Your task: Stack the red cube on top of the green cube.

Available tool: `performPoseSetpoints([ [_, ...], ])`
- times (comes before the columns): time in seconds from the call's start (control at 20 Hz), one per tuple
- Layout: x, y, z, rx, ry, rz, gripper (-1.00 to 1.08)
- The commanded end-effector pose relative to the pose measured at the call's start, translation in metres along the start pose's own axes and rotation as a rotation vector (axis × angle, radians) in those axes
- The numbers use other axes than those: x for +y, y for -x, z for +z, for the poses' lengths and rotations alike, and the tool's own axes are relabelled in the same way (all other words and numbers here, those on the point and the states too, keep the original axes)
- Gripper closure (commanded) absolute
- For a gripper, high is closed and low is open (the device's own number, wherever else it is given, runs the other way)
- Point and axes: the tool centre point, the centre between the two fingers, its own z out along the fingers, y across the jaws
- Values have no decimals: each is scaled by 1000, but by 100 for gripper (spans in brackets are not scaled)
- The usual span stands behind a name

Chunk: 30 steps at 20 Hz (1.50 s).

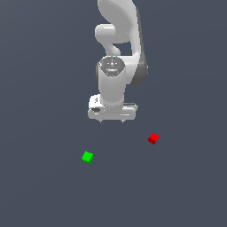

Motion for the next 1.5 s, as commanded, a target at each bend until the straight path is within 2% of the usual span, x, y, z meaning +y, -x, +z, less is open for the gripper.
performPoseSetpoints([
  [0.0,0,0,0,0,0,0,-92],
  [0.35,-7,2,3,1,-1,22,-92],
  [0.65,-24,7,9,3,-3,75,-92],
  [1.45,-107,15,39,13,-13,329,-92],
])
